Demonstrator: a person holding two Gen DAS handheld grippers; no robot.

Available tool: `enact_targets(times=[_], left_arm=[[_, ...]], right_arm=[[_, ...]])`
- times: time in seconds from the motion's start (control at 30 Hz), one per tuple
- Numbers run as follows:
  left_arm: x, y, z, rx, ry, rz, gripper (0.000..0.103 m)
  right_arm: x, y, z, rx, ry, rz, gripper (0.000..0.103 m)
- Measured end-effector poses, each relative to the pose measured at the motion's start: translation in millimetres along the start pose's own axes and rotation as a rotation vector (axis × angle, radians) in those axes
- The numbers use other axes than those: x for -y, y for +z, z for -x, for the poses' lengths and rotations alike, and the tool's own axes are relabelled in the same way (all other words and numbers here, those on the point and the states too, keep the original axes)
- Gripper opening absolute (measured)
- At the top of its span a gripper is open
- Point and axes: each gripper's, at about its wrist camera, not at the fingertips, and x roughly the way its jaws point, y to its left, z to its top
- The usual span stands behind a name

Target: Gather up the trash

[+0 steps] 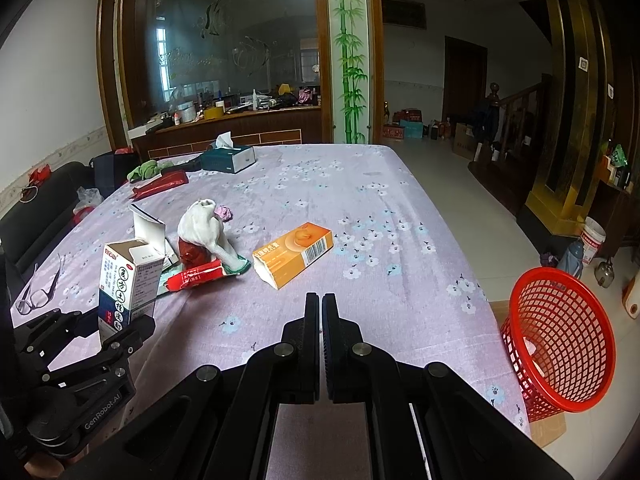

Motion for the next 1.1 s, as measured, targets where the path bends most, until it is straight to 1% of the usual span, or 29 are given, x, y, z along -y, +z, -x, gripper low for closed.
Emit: enact_targets(times=[0.27, 0.37, 0.47, 0.6, 0.7, 0.77, 0.83, 0.93, 1.03, 1.1], left_arm=[[0.6, -1.4, -2.5, -0.003, -0.008, -0.004, 0.039], [4.2, -2.6, -2.6, -0.005, -0.042, -0.010, 0.039], [10.8, 3.5, -2.4, -0.007, -0.099, -0.024, 0.039], [27.5, 14.8, 0.4, -0.016, -0.195, -0.056, 0.039], [49.0, 26.5, 0.7, -0.028, -0.263, -0.083, 0.039], [67.3, 33.8, 0.5, -0.046, -0.331, -0.106, 0.039], [85.6, 41.8, 0.2, -0.055, -0.383, -0.121, 0.039], [113.8, 50.1, 0.1, -0.068, -0.446, -0.150, 0.039], [135.2, 51.2, 3.3, -0.076, -0.483, -0.165, 0.039], [138.6, 49.0, 7.3, -0.065, -0.483, -0.157, 0.039]], right_arm=[[3.8, 0.7, 4.3, 0.009, 0.004, -0.017, 0.002], [14.9, 6.1, 10.9, 0.018, 0.011, -0.047, 0.002], [36.7, 13.0, 21.5, 0.035, 0.016, -0.110, 0.002], [79.7, 20.1, 41.7, 0.072, 0.005, -0.217, 0.002], [114.2, 22.1, 51.1, 0.086, -0.014, -0.288, 0.002], [141.3, 20.1, 56.5, 0.086, -0.022, -0.350, 0.002], [164.8, 18.0, 60.6, 0.084, -0.018, -0.402, 0.002], [193.5, 12.7, 64.3, 0.079, -0.036, -0.452, 0.002], [199.9, 9.3, 61.1, 0.052, -0.025, -0.450, 0.002], [198.1, 6.7, 55.3, 0.035, -0.012, -0.438, 0.003]])
